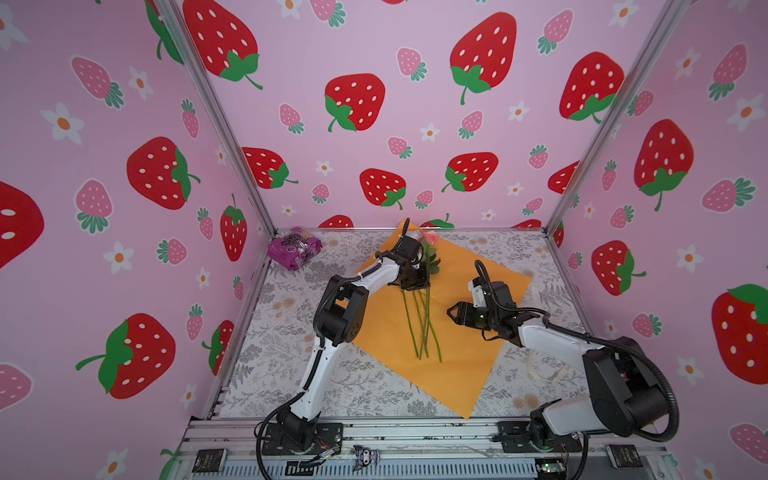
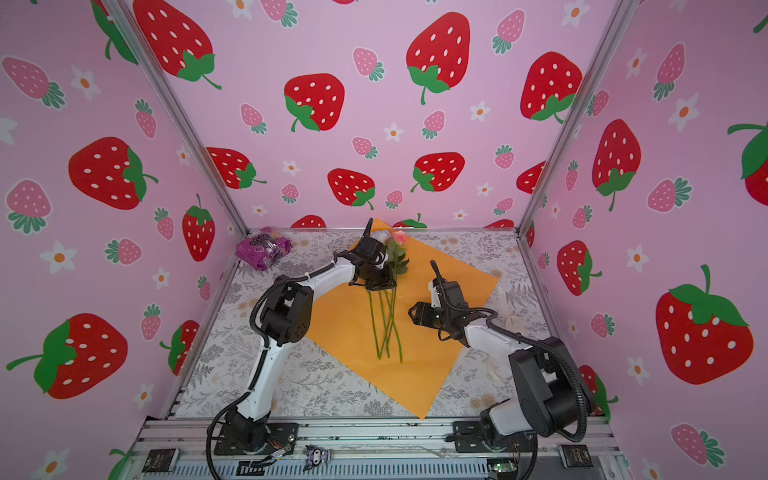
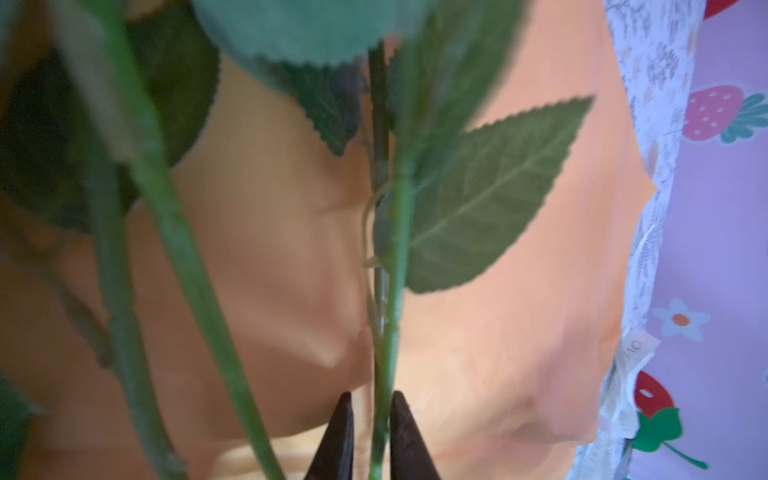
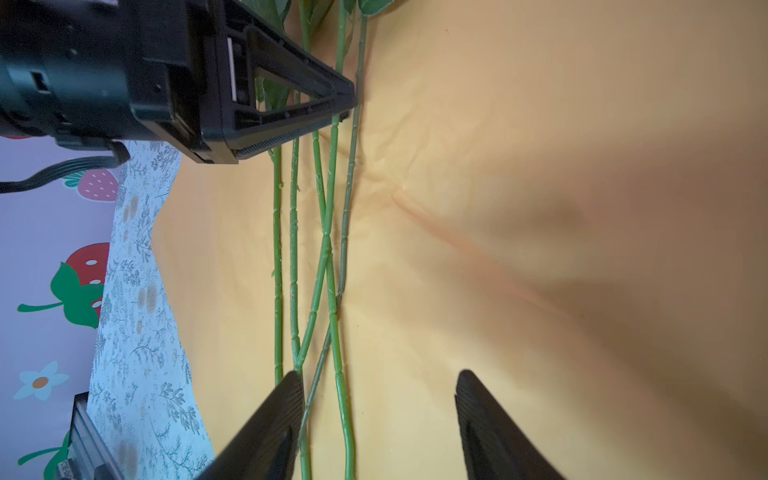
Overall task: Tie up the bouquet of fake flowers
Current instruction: 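Carry the rose with the left gripper and lay it onto the stems, then open the left gripper and draw both grippers back toward the robot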
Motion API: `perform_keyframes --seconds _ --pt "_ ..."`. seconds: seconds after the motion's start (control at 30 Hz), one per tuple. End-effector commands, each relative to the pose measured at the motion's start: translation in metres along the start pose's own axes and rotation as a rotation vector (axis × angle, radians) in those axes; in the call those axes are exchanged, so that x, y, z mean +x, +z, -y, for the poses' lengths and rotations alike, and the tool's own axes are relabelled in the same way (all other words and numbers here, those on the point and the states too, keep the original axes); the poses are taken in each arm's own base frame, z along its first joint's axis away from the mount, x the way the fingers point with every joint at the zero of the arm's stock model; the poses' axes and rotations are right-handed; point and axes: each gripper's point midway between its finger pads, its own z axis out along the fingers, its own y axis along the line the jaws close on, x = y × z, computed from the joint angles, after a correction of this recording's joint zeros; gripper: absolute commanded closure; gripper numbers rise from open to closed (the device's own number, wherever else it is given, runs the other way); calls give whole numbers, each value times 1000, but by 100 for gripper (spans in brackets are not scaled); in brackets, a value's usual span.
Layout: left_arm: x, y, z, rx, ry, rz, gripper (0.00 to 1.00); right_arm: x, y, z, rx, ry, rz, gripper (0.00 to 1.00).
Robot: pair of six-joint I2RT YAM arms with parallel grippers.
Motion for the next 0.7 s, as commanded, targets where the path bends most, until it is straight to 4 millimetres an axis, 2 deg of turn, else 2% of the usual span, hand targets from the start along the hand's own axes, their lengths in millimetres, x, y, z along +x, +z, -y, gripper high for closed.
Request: perform_keyframes --seconds 0.0,0.23,0.37,0.47,0.53,0.67 --pt "-13 -13 18 32 2 35 78 -13 -2 -7 -17 -13 24 38" --pt "-18 -33 32 59 21 63 73 -15 -10 -6 2 -24 43 38" --pt "-16 -39 36 71 27 65 71 -20 -12 -6 7 -30 57 38" --pt "-11 -46 45 116 43 62 70 -27 -9 -5 11 -31 62 38" --pt "-8 -57 53 140 66 68 69 -33 -9 -4 13 -31 65 38" --pt "5 -90 49 96 109 127 65 -51 -24 1 69 -38 122 39"
